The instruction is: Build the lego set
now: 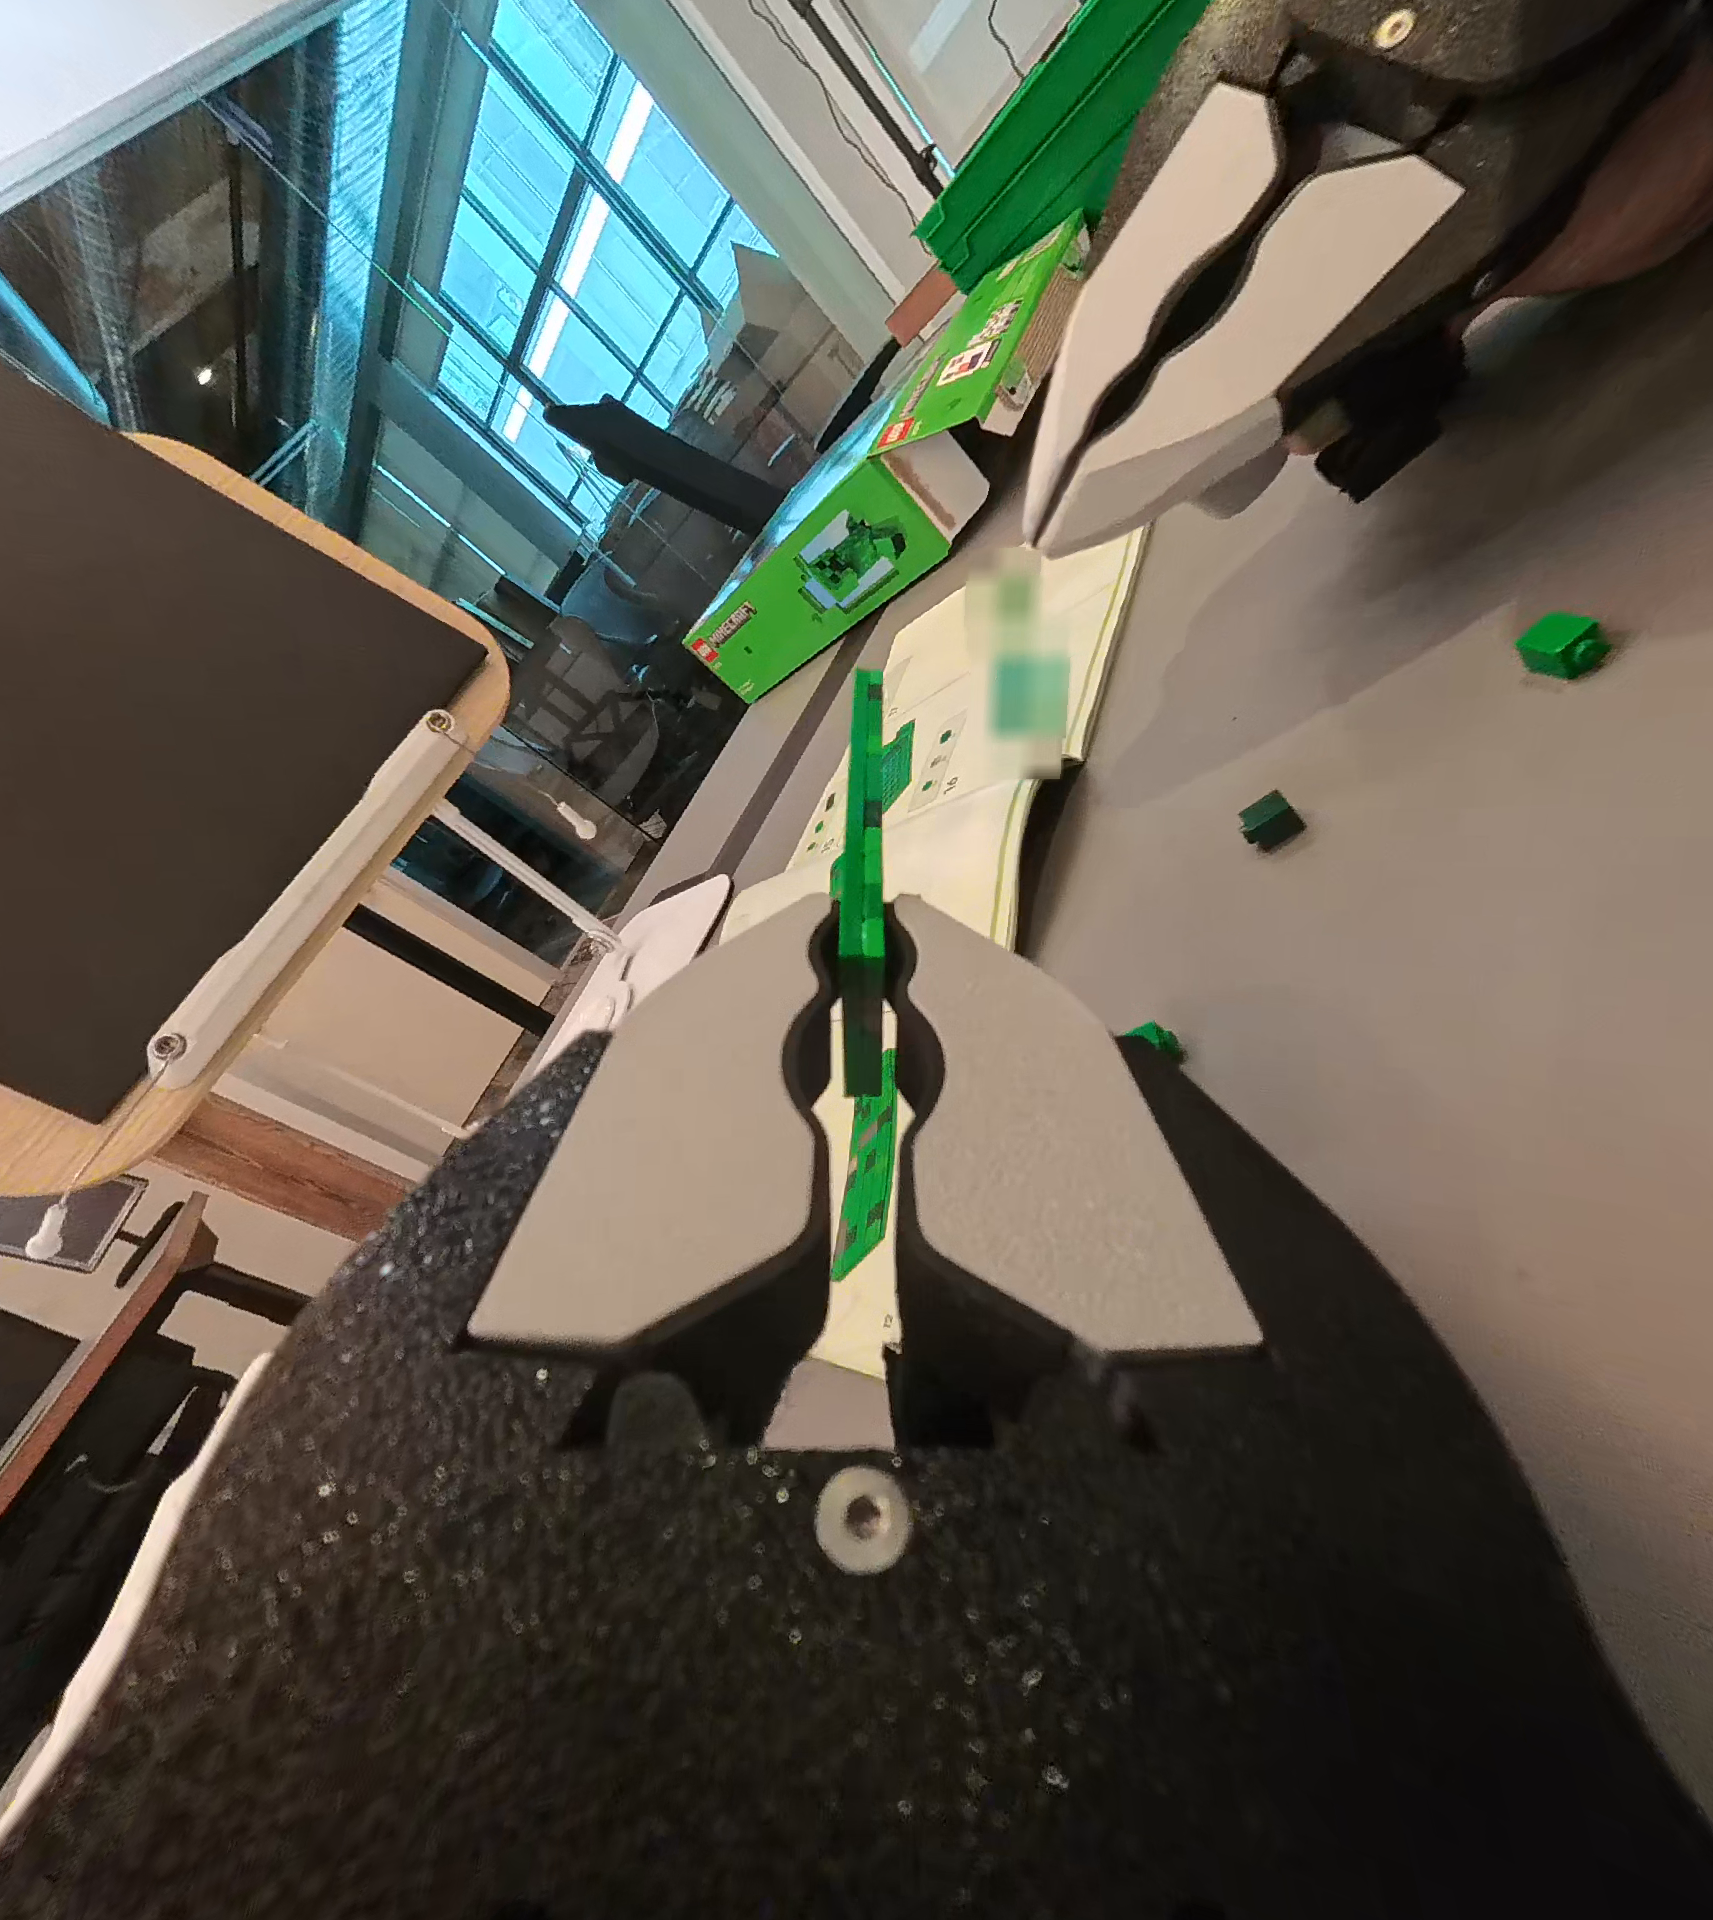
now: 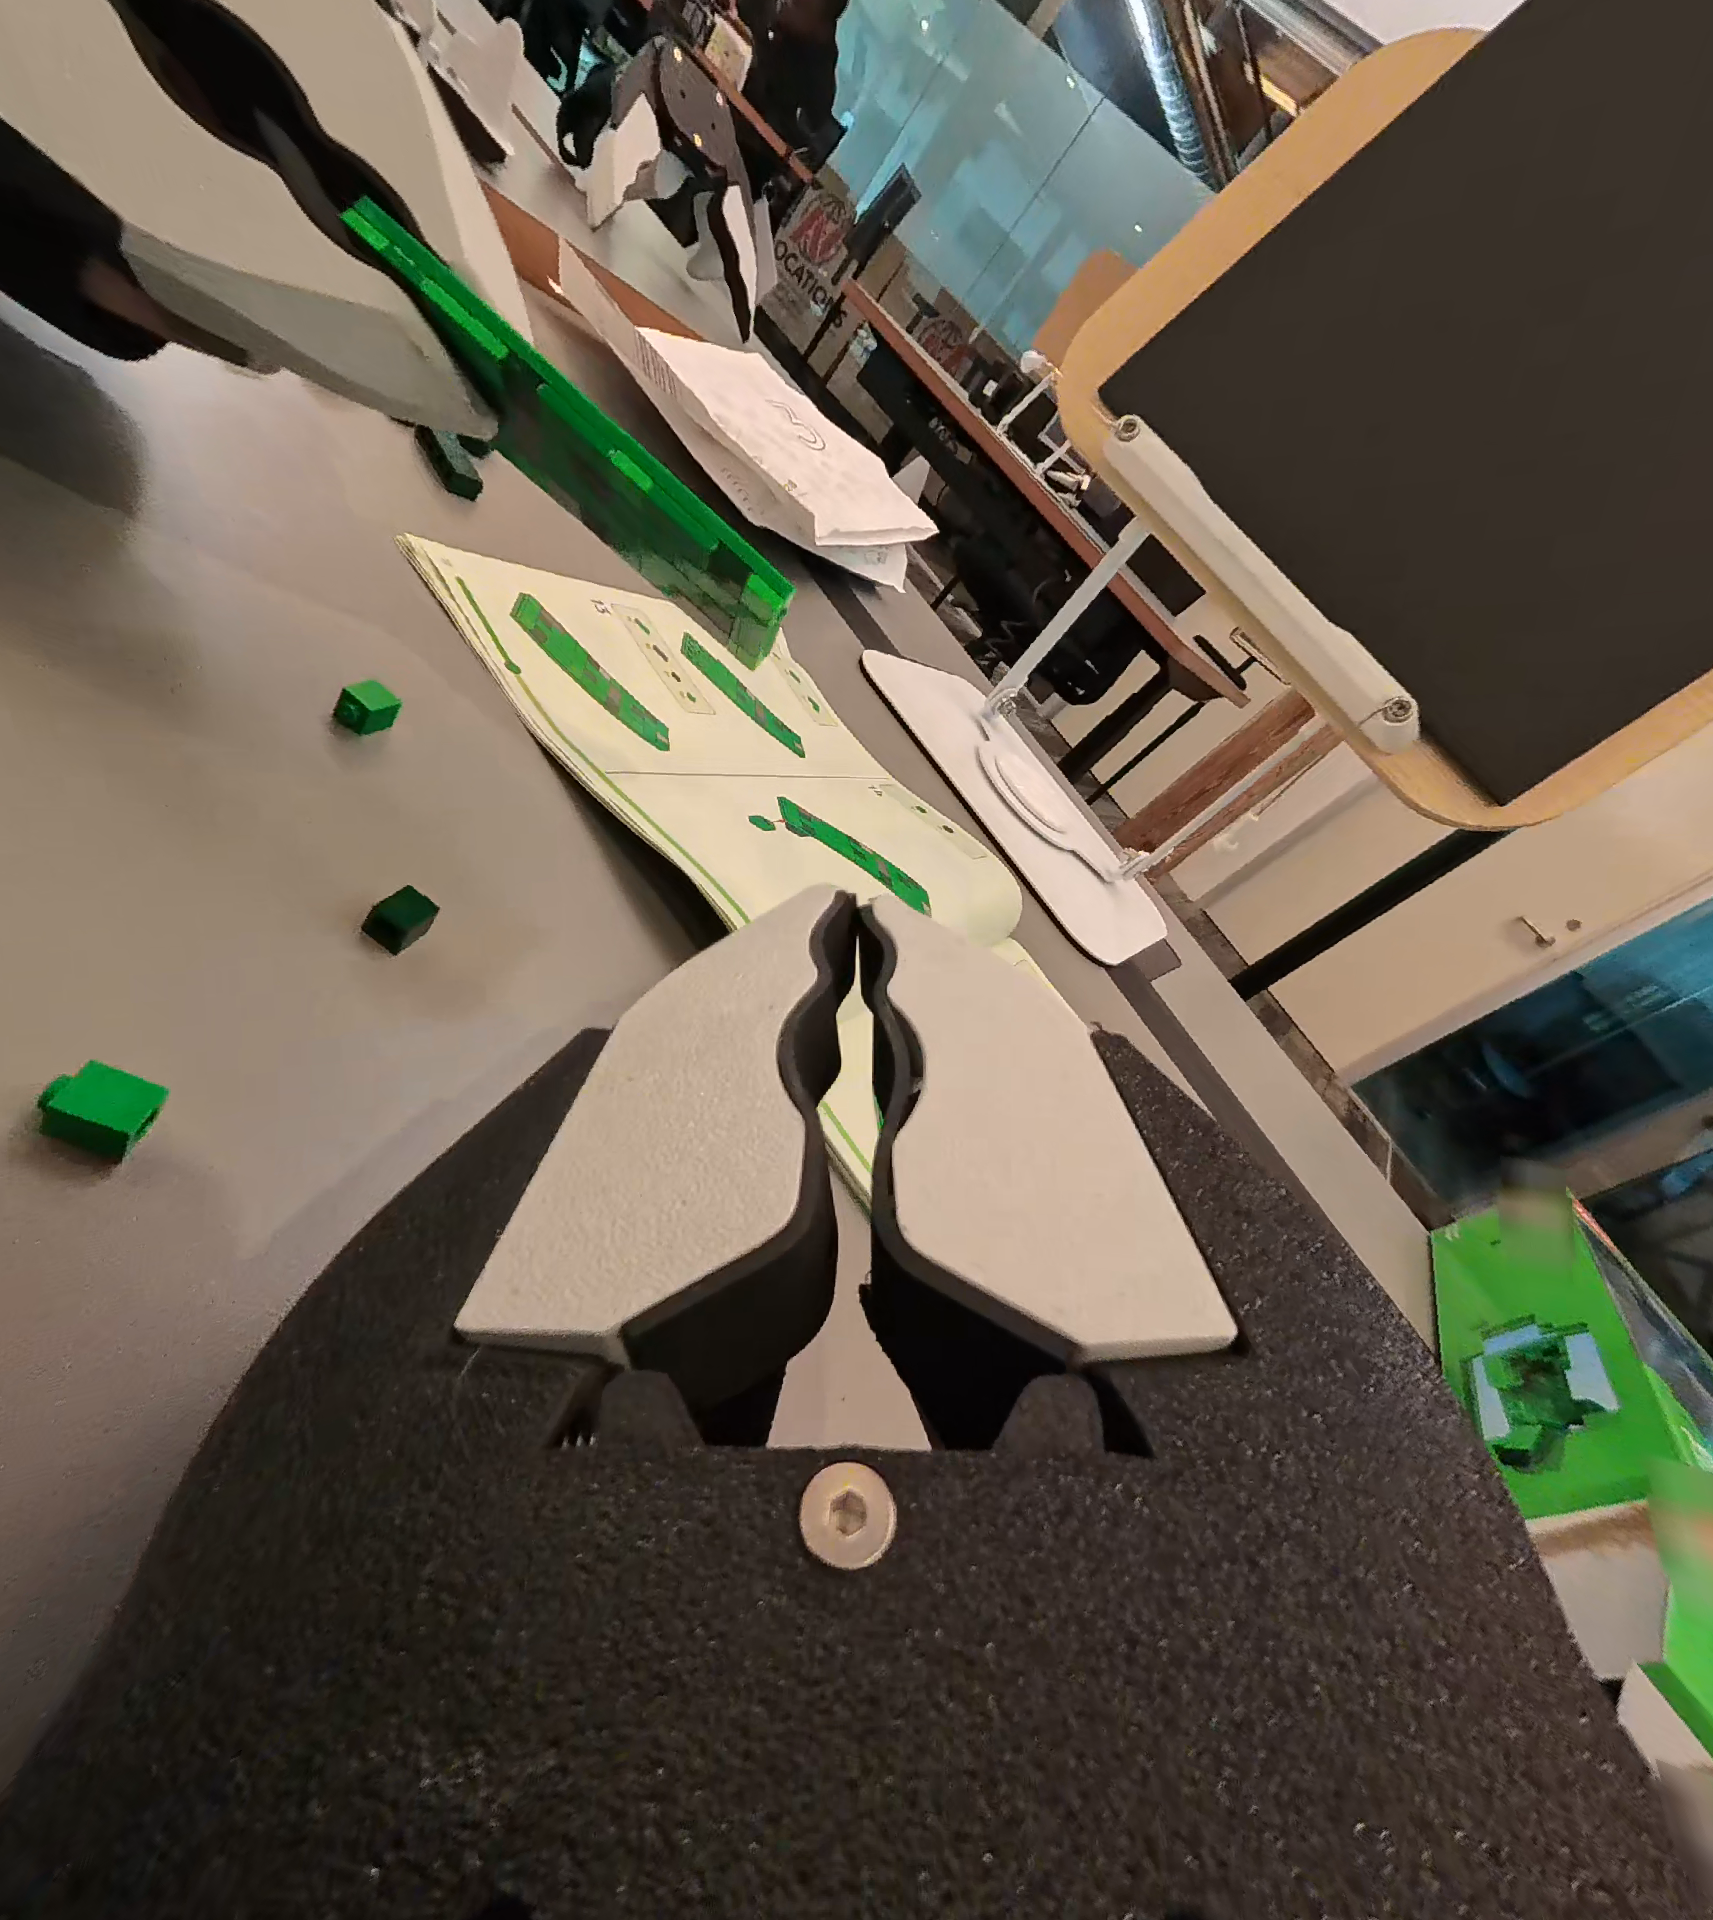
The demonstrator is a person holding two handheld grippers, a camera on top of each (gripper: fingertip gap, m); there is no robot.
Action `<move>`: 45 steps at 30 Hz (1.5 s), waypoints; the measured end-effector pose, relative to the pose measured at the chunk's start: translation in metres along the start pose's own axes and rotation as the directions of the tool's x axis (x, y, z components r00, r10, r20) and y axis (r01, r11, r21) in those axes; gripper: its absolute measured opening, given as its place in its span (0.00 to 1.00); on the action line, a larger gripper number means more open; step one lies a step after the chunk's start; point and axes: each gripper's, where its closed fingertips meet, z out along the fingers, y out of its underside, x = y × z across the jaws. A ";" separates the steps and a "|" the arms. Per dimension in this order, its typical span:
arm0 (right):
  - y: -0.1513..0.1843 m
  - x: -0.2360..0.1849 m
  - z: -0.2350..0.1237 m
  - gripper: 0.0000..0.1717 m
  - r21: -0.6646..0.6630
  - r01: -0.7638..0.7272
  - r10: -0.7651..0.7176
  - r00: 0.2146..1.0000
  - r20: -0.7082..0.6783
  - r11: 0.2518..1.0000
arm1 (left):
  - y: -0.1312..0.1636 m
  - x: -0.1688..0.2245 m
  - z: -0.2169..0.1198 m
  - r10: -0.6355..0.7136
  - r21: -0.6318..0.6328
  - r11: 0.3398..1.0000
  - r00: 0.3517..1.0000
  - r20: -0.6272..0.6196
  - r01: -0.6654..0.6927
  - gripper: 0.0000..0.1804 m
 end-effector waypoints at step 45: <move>-0.028 -0.011 0.012 0.10 -0.077 -0.605 0.598 0.746 0.294 0.793 | -0.003 0.007 0.001 0.098 0.008 0.995 0.995 -0.007 -0.098 0.03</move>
